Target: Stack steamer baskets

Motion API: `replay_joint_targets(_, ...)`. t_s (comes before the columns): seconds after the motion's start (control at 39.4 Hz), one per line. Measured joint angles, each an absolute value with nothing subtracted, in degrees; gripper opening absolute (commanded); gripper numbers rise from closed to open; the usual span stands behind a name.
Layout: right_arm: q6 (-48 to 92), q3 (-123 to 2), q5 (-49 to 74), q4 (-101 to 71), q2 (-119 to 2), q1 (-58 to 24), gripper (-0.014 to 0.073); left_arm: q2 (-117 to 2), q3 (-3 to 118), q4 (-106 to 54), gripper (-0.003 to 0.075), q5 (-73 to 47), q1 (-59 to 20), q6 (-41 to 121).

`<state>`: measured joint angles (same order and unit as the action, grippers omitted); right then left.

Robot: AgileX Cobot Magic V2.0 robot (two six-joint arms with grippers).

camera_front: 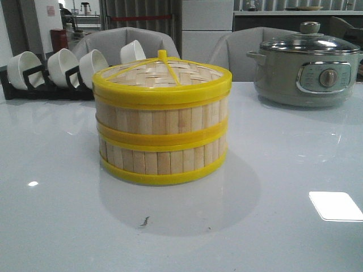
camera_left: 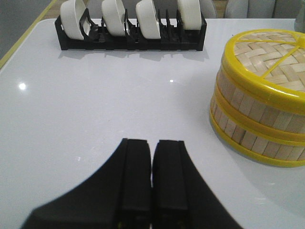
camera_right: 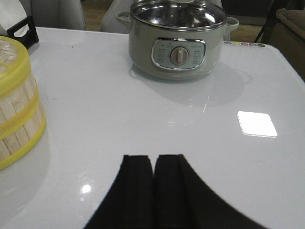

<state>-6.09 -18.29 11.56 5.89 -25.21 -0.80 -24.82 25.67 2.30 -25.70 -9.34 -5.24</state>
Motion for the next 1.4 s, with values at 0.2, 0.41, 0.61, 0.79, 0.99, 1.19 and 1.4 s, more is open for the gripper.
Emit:
replay_joint_targets(0.2,-6.1,-18.3,11.6,5.9,-25.2,-0.8,0.0054,-24.8,25.7,2.3,0.0085,-25.7,-9.3,-5.2)
replay_joint_targets(0.41,-6.1,-18.3,11.6,5.9,-25.2,-0.8,0.0054,-24.8,25.7,2.3,0.0085,-25.7,-9.3,-5.2)
replay_joint_targets(0.61,-6.1,-18.3,11.6,5.9,-25.2,-0.8,0.0054,-24.8,25.7,2.3,0.0085,-25.7,-9.3,-5.2)
replay_joint_targets(0.79,-6.1,-18.3,11.6,5.9,-25.2,-0.8,0.0054,-24.8,25.7,2.3,0.0085,-25.7,-9.3,-5.2)
replay_joint_targets(0.99,-6.1,-18.3,11.6,5.9,-25.2,-0.8,0.0054,-24.1,25.5,3.2,0.0085,-24.1,-9.3,-5.2)
replay_joint_targets(1.19,-6.1,-18.3,11.6,5.9,-25.2,-0.8,0.0054,-17.6,20.6,3.8,0.0085,-12.4,-7.7,-5.2)
replay_joint_targets(1.4,-6.1,-18.3,11.6,5.9,-25.2,-0.8,0.0054,-7.6,8.1,3.0,0.0085,-3.7,-4.8,-5.2)
